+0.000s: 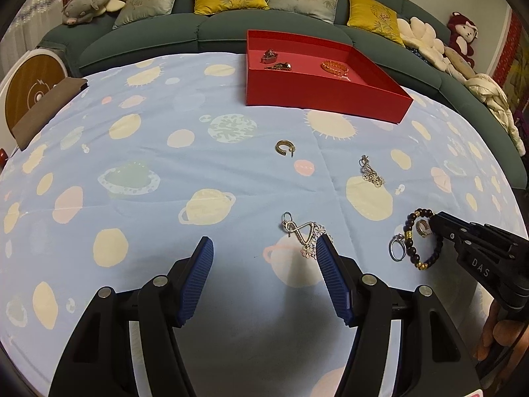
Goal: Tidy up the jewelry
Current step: 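Grasp the black bead bracelet with the right tool and lift it, then grasp the silver pendant earring with the left tool while the right tool holds the bead bracelet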
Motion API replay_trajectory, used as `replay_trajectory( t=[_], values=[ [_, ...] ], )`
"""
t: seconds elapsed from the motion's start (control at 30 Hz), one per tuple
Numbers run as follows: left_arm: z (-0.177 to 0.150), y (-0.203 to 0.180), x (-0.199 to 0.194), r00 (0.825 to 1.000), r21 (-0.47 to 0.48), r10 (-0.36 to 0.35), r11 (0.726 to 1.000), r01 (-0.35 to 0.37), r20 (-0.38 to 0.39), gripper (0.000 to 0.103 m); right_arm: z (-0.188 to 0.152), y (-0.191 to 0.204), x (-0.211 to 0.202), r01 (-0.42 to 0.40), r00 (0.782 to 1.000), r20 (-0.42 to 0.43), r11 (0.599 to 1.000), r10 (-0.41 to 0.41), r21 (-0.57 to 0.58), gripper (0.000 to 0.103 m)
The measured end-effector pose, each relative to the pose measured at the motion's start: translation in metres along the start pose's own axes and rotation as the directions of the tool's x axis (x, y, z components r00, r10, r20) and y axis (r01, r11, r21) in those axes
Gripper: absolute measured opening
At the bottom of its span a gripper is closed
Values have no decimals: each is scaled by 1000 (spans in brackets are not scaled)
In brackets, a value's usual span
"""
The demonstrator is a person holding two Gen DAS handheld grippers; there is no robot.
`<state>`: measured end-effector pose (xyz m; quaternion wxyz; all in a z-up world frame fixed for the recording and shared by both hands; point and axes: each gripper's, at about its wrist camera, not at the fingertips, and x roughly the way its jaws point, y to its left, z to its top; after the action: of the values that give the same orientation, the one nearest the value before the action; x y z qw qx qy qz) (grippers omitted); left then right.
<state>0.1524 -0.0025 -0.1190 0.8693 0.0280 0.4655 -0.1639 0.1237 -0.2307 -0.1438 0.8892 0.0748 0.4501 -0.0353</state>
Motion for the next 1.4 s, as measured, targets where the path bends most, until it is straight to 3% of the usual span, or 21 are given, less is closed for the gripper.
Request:
replay_trajectory(
  t=[0.23,0.5,0.77,0.87,1.1,1.2,1.4],
  values=[
    [0,-3,5,1000,-4,-12,1000,12,-5,62,10,-3,-27,-85,992,92,995,81,49,7],
    [5,-11,12,1000,-13,-22,1000,22,-4,62,19,-9,-59,-184,965,204,980,165,77,7],
    [8,-28,25,1000,16,-9,1000,8,4,61,17,-17,-64,-186,963,213,978,163,95,7],
    [8,-32,26,1000,32,-5,999,5,15,48,17,-21,-66,-190,962,217,976,164,104,7],
    [7,-31,25,1000,47,-21,999,20,21,33,17,-23,-66,-194,962,217,974,166,114,7],
    [7,-29,24,999,44,-46,998,45,15,16,16,-22,-66,-194,962,215,975,167,112,7],
    [5,-27,21,998,43,-68,997,67,15,10,16,-21,-66,-195,962,214,974,168,111,7]
  ],
)
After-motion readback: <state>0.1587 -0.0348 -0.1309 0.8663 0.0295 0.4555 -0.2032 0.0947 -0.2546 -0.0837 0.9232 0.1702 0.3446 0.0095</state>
